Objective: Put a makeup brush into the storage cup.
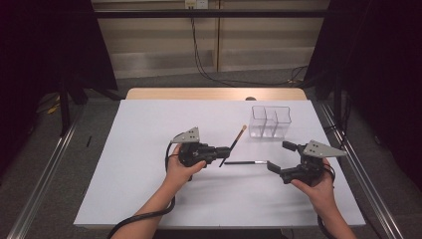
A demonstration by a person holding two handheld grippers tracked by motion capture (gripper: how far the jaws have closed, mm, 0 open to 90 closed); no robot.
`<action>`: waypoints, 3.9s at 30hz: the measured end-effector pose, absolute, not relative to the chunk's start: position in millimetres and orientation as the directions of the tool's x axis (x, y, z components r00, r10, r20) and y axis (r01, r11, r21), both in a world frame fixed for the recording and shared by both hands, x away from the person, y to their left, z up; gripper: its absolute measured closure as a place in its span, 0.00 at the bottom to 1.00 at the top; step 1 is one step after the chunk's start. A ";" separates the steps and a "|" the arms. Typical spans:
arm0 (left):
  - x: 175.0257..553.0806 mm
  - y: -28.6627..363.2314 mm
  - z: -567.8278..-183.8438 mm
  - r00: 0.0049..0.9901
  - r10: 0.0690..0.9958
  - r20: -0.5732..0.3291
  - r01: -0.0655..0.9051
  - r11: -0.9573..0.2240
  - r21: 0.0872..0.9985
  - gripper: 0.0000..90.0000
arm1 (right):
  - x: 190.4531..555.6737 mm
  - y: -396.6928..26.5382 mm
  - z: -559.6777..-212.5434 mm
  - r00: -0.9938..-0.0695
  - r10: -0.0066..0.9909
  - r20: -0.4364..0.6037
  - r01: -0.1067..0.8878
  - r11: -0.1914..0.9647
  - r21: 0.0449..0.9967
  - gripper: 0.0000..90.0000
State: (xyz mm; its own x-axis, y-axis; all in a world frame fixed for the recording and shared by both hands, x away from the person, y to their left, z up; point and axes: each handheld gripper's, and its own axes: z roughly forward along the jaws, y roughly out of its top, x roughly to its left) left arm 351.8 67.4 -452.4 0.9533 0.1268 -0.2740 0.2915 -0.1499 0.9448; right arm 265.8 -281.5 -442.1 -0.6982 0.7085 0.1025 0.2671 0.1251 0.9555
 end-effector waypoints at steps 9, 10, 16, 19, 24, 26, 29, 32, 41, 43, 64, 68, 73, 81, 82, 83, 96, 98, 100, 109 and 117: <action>351.5 64.2 -453.9 0.954 0.125 -0.271 0.288 -0.153 0.945 0.94 | 274.0 -270.2 -436.1 -0.714 0.690 0.120 0.264 0.105 0.959 0.00; 351.2 63.9 -453.8 0.954 0.126 -0.270 0.288 -0.155 0.945 0.94 | 274.8 -269.3 -435.8 -0.713 0.690 0.125 0.265 0.102 0.959 0.00; 350.9 63.6 -453.7 0.954 0.126 -0.270 0.288 -0.155 0.945 0.94 | 279.0 -262.4 -433.0 -0.721 0.680 0.135 0.266 0.093 0.959 0.00; 350.8 63.4 -453.7 0.954 0.125 -0.271 0.289 -0.155 0.945 0.94 | 281.0 -257.1 -430.7 -0.731 0.670 0.134 0.264 0.096 0.960 0.00; 350.8 63.3 -453.7 0.955 0.124 -0.268 0.286 -0.157 0.945 0.94 | 284.6 -247.6 -428.1 -0.744 0.653 0.138 0.262 0.095 0.960 0.01; 350.9 63.5 -453.8 0.956 0.124 -0.265 0.283 -0.159 0.946 0.94 | 286.3 -244.1 -427.3 -0.748 0.648 0.145 0.264 0.089 0.961 0.01; 350.9 63.7 -454.0 0.956 0.126 -0.266 0.284 -0.160 0.945 0.94 | 288.8 -239.9 -426.4 -0.750 0.643 0.151 0.268 0.087 0.960 0.02; 350.8 63.6 -454.0 0.957 0.124 -0.264 0.281 -0.159 0.946 0.94 | 290.6 -236.8 -426.1 -0.750 0.641 0.165 0.272 0.072 0.959 0.03; 349.9 62.1 -454.3 0.956 0.123 -0.264 0.282 -0.155 0.947 0.94 | 293.9 -228.0 -425.4 -0.758 0.625 0.184 0.273 0.048 0.961 0.12; 349.7 62.2 -454.1 0.957 0.124 -0.262 0.279 -0.155 0.948 0.94 | 294.9 -225.7 -425.1 -0.762 0.620 0.185 0.272 0.047 0.961 0.15; 348.3 61.5 -454.0 0.959 0.119 -0.256 0.273 -0.152 0.950 0.94 | 300.5 -210.0 -424.2 -0.794 0.566 0.222 0.269 0.000 0.963 0.64; 348.0 61.1 -454.0 0.959 0.119 -0.256 0.273 -0.149 0.950 0.94 | 300.4 -206.9 -425.0 -0.806 0.549 0.219 0.268 0.010 0.963 0.70; 347.9 61.3 -454.0 0.960 0.115 -0.256 0.271 -0.145 0.952 0.94 | 300.6 -203.8 -425.8 -0.808 0.544 0.226 0.274 0.006 0.962 0.79; 346.6 59.1 -453.7 0.967 0.097 -0.238 0.250 -0.141 0.958 0.93 | 302.0 -200.2 -425.3 -0.822 0.510 0.253 0.280 -0.025 0.960 0.92; 346.7 59.1 -454.0 0.966 0.093 -0.241 0.252 -0.135 0.958 0.93 | 302.0 -199.4 -425.0 -0.826 0.504 0.251 0.277 -0.026 0.961 0.93; 346.7 59.0 -454.2 0.965 0.092 -0.244 0.254 -0.131 0.958 0.93 | 301.9 -198.7 -424.5 -0.828 0.504 0.247 0.273 -0.023 0.962 0.93; 346.5 61.2 -453.9 0.964 0.087 -0.251 0.258 -0.097 0.961 0.86 | 302.9 -196.8 -422.5 -0.839 0.485 0.245 0.260 -0.037 0.965 0.93; 346.8 62.5 -453.5 0.965 0.083 -0.248 0.255 -0.087 0.963 0.84 | 302.6 -196.2 -421.7 -0.840 0.486 0.241 0.256 -0.037 0.966 0.93; 346.5 64.1 -452.6 0.965 0.088 -0.247 0.254 -0.083 0.964 0.80 | 302.6 -196.1 -421.1 -0.841 0.487 0.236 0.251 -0.034 0.967 0.93; 344.7 68.7 -449.7 0.968 0.101 -0.230 0.237 -0.073 0.969 0.67 | 304.5 -197.4 -419.1 -0.843 0.488 0.227 0.240 -0.036 0.970 0.93; 344.2 67.7 -447.9 0.969 0.109 -0.221 0.229 -0.064 0.971 0.45 | 305.9 -200.8 -416.8 -0.843 0.491 0.219 0.233 -0.035 0.972 0.93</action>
State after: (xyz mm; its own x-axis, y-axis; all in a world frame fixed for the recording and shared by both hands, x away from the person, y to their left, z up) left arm 344.2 67.7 -447.9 0.9692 0.1087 -0.2212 0.2288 -0.0635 0.9714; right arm 305.9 -200.8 -416.8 -0.8432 0.4908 0.2193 0.2325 -0.0347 0.9720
